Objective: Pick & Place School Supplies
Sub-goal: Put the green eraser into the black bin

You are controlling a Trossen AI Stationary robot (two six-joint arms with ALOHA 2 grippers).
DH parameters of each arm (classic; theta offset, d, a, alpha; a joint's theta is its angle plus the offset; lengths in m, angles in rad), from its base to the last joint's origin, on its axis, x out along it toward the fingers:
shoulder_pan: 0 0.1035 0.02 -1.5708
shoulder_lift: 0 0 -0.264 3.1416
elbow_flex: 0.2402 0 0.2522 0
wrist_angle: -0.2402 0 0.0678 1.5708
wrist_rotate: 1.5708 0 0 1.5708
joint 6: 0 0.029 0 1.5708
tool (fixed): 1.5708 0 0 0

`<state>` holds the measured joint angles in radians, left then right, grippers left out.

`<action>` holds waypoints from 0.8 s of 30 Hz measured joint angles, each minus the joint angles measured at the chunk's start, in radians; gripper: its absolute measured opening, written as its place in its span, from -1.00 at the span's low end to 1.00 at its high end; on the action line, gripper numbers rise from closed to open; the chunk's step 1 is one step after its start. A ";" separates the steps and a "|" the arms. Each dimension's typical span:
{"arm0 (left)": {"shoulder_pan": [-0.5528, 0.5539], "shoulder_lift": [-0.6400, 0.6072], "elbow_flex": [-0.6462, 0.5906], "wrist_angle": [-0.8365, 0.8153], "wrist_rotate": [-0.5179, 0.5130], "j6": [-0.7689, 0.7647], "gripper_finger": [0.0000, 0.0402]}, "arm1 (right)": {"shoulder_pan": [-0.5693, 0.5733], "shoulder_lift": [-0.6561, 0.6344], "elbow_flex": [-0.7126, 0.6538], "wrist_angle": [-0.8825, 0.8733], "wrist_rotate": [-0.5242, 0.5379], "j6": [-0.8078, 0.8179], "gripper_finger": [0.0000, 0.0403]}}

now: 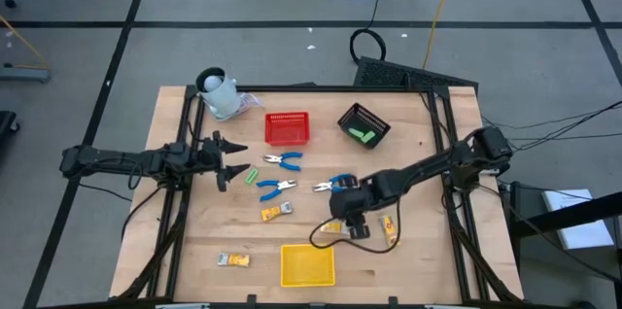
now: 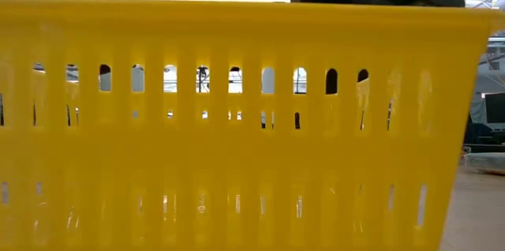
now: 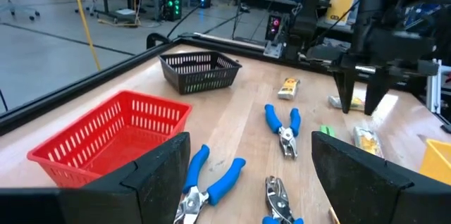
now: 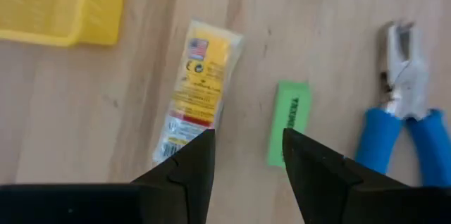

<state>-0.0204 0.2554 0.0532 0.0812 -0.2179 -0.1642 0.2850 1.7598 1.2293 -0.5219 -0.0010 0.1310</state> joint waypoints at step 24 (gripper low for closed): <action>-0.009 0.000 0.000 0.002 0.008 -0.020 0.48 | -0.040 0.104 0.000 0.040 0.054 -0.012 0.00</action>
<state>-0.0292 0.2554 0.0532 0.0834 -0.2100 -0.1843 0.2454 1.8637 1.2293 -0.4816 0.0531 0.1191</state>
